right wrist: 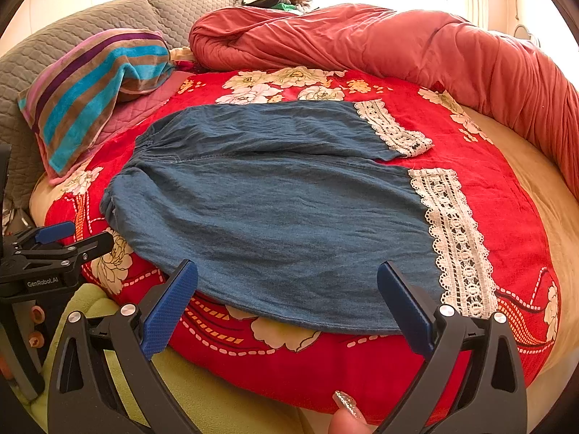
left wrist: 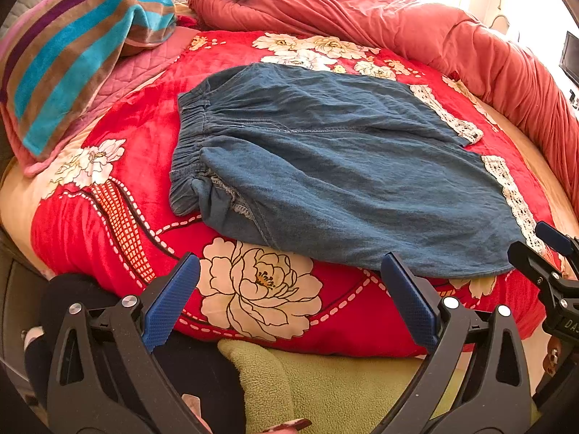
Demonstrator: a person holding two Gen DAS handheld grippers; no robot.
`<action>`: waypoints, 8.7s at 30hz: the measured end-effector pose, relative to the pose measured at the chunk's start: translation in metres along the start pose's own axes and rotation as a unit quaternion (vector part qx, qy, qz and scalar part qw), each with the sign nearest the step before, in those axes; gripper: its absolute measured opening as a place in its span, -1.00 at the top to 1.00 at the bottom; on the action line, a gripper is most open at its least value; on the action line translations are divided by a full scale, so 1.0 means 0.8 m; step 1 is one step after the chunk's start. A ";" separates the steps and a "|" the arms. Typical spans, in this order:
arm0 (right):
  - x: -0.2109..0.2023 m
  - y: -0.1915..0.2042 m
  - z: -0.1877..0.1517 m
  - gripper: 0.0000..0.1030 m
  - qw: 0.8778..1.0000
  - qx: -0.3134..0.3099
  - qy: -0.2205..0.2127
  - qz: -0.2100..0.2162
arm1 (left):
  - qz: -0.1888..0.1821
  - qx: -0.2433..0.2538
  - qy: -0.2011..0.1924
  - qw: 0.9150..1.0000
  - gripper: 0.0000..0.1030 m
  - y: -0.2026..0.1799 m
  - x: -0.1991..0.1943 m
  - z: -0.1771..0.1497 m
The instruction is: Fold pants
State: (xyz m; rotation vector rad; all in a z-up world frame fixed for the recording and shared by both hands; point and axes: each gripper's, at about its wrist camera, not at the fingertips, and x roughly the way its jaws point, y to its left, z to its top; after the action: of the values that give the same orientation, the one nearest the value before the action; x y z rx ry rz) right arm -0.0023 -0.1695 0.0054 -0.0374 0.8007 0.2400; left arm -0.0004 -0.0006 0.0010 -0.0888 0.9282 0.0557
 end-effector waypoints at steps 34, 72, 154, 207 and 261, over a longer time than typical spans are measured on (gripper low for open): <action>0.005 -0.007 0.020 -0.92 1.000 0.009 -0.016 0.003 | 0.003 -0.005 0.005 1.000 -0.82 0.010 0.006 -0.005; 0.220 -0.199 0.245 -0.92 0.996 -0.005 0.045 -0.075 | 0.030 -0.005 0.033 0.999 -0.79 0.081 0.152 0.158; 0.371 0.097 0.325 -0.58 0.947 -0.283 0.099 0.114 | 0.038 0.015 0.013 0.999 -0.73 0.170 0.211 0.229; 0.095 0.107 0.029 0.91 0.918 -0.243 0.101 0.297 | -0.050 -0.003 -0.019 0.999 0.02 0.144 0.055 0.023; 0.115 -0.052 0.182 -0.12 0.990 -0.088 0.003 0.107 | -0.153 0.075 -0.014 0.985 -0.06 -0.016 0.013 0.045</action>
State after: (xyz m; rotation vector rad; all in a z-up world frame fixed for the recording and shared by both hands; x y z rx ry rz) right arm 0.1719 -0.1732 0.0390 -0.1185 0.7873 0.5126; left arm 0.0353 -0.0093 0.0148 -0.0889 0.8784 -0.2965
